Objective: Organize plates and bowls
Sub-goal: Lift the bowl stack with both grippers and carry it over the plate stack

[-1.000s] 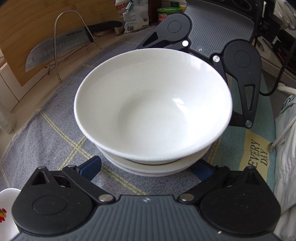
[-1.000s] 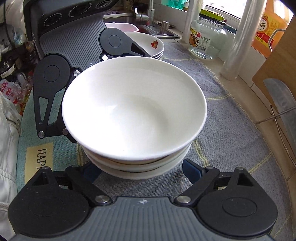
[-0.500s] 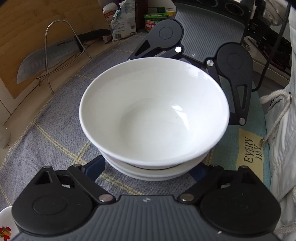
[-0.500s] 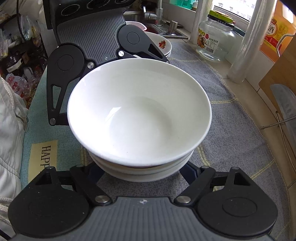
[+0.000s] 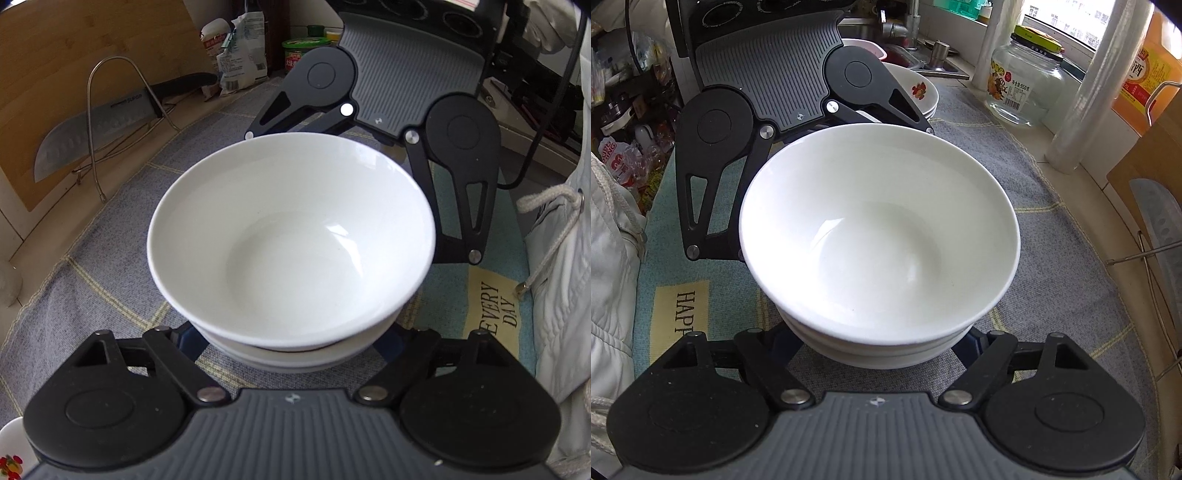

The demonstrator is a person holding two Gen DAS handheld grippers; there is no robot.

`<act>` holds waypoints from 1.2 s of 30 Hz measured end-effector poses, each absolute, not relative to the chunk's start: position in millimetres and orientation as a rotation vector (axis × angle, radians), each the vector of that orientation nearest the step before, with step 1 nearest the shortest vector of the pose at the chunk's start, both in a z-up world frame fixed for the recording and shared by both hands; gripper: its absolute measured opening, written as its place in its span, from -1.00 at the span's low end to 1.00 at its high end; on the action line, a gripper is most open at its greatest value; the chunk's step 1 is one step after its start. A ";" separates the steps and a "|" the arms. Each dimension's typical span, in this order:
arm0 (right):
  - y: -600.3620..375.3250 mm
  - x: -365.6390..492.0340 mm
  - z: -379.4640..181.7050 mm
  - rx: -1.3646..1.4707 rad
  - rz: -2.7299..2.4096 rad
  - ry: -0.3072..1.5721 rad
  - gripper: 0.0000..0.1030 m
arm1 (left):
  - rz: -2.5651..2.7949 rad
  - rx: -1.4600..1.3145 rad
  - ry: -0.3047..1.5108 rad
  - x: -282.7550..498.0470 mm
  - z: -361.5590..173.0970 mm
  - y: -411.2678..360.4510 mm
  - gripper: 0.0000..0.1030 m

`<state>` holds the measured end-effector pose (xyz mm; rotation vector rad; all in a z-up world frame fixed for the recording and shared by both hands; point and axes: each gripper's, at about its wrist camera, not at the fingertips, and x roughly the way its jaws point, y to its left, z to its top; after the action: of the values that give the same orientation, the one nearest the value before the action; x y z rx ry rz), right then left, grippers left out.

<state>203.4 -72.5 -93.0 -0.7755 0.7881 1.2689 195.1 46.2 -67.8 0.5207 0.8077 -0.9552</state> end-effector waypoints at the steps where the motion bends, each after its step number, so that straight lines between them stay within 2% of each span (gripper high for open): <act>1: -72.5 203.6 -92.9 -0.776 1.269 0.789 0.66 | -0.955 0.521 0.807 195.1 -68.0 46.1 0.71; 23: -67.9 178.9 -70.1 -0.806 1.288 0.769 0.66 | -0.886 0.517 0.808 159.2 -42.6 51.3 0.71; 36: -28.5 157.9 -38.8 -0.872 1.373 0.689 0.66 | -0.754 0.496 0.797 122.8 -11.6 91.9 0.71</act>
<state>157.9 -28.5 -38.8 -0.8717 0.6886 1.3734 122.8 91.9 -11.6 0.4959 0.7974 -0.7538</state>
